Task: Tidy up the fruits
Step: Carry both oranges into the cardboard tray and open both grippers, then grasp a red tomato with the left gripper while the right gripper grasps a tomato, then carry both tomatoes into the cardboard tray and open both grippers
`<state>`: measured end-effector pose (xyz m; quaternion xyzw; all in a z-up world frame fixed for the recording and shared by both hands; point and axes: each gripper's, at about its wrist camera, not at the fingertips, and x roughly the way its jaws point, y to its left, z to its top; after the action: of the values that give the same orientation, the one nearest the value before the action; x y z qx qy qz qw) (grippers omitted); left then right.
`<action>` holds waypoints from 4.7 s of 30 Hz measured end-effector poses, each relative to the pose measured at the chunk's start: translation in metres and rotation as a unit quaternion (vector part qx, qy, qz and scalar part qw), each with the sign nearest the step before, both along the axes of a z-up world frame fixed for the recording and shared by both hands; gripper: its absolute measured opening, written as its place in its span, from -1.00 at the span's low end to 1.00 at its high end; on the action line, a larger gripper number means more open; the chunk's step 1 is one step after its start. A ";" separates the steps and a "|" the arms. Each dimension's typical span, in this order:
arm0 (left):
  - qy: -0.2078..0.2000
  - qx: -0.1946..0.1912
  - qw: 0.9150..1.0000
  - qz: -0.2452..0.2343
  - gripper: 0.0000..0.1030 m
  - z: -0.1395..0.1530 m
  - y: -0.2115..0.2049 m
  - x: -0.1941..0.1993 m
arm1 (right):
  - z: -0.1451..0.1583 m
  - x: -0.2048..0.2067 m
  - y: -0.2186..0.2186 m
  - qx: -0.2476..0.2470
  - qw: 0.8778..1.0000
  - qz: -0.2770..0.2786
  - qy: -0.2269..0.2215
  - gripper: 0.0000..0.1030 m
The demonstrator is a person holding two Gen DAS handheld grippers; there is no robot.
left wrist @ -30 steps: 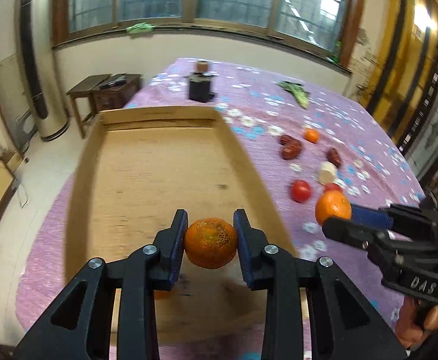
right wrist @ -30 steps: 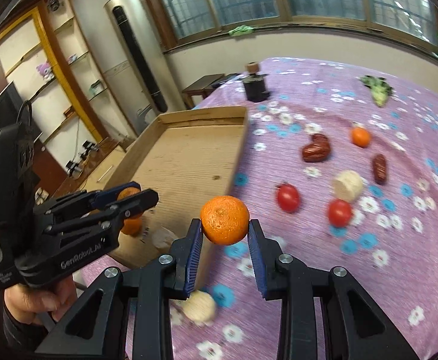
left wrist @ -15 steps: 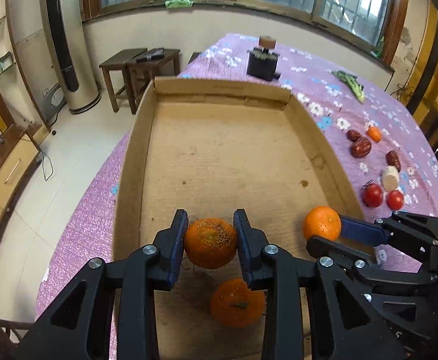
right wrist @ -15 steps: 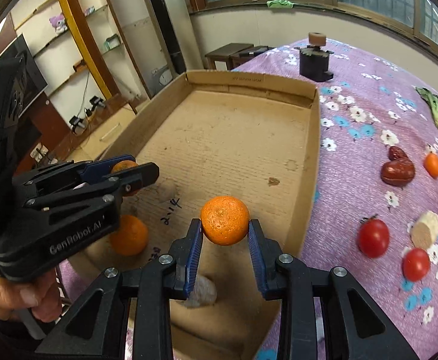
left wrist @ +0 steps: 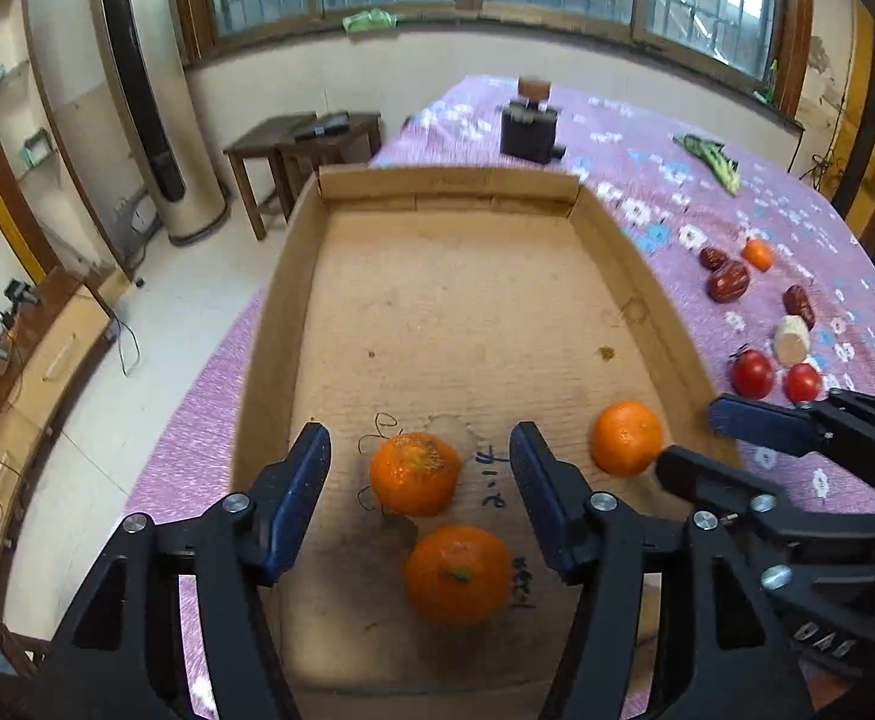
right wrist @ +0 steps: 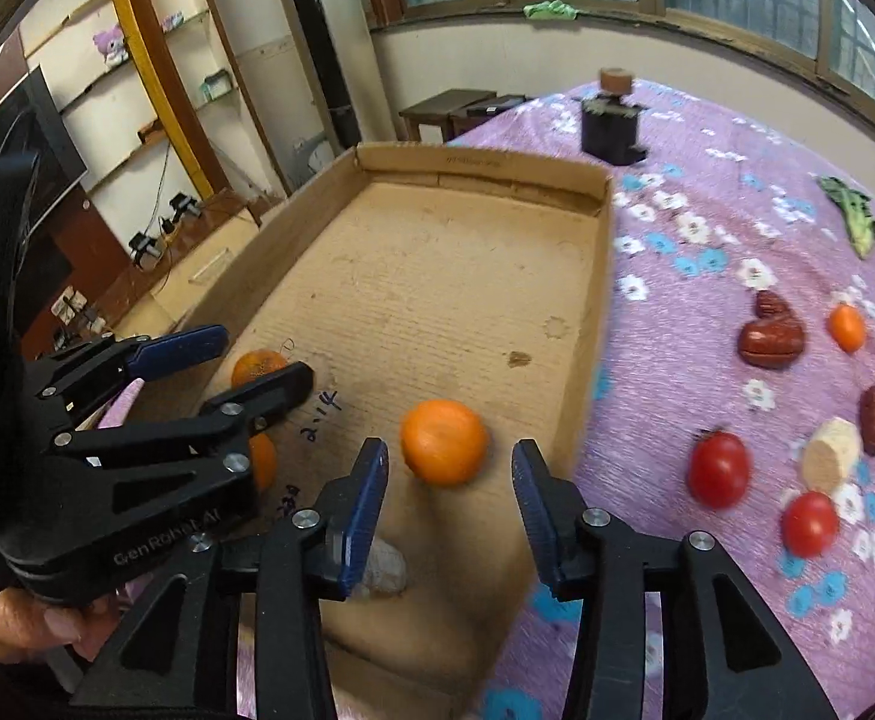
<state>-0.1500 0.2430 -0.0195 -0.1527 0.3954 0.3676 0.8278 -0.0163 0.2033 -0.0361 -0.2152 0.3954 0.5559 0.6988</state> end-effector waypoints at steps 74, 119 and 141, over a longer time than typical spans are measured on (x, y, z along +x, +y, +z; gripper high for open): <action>0.084 -0.064 0.971 -0.214 -0.41 -0.033 -0.090 0.188 | -0.009 0.144 -0.169 0.038 0.981 -0.182 0.045 -0.44; -0.059 -0.033 0.990 -0.123 -0.40 0.044 -0.066 0.039 | 0.065 0.020 -0.117 0.051 0.976 -0.142 -0.157 -0.44; -0.064 -0.035 0.994 -0.085 -0.40 0.042 -0.034 0.013 | 0.085 0.004 -0.088 0.020 0.945 -0.174 -0.275 -0.44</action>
<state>-0.1369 0.2093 0.0230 -0.1711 0.3656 0.2714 0.8737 -0.0125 0.1157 0.0485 -0.2733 0.2075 0.3524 0.8706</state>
